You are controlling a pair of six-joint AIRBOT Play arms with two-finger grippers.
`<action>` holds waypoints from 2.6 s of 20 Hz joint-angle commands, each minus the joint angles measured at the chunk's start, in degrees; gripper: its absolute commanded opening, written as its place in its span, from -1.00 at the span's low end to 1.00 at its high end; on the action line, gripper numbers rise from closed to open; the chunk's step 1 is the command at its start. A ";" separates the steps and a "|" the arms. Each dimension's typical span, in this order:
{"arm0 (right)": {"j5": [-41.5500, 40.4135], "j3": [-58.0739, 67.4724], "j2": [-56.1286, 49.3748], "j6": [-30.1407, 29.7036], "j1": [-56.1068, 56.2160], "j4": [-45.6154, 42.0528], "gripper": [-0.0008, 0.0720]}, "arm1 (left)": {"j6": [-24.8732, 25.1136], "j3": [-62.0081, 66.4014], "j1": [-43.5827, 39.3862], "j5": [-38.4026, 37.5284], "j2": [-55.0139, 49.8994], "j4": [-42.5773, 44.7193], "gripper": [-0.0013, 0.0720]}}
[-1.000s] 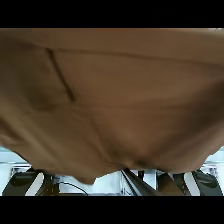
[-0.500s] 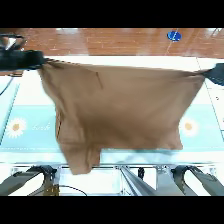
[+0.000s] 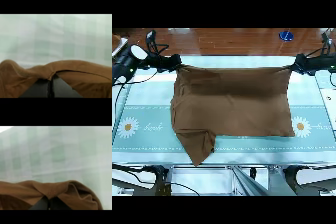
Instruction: Fold the shirts.
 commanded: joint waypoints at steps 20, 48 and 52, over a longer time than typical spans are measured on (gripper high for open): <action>21.09 -3.17 -5.62 2.49 -2.49 -11.67 0.13 | 11.23 -6.88 4.72 -32.89 -3.13 -1.29 0.44; 8.70 -51.93 36.79 -1.29 -22.10 -0.33 0.15 | 11.30 -64.22 7.30 -15.39 34.05 -8.55 0.42; 14.25 -50.82 36.81 0.70 -32.98 -9.44 0.15 | 16.28 -64.19 2.40 -14.01 29.64 -11.78 -0.91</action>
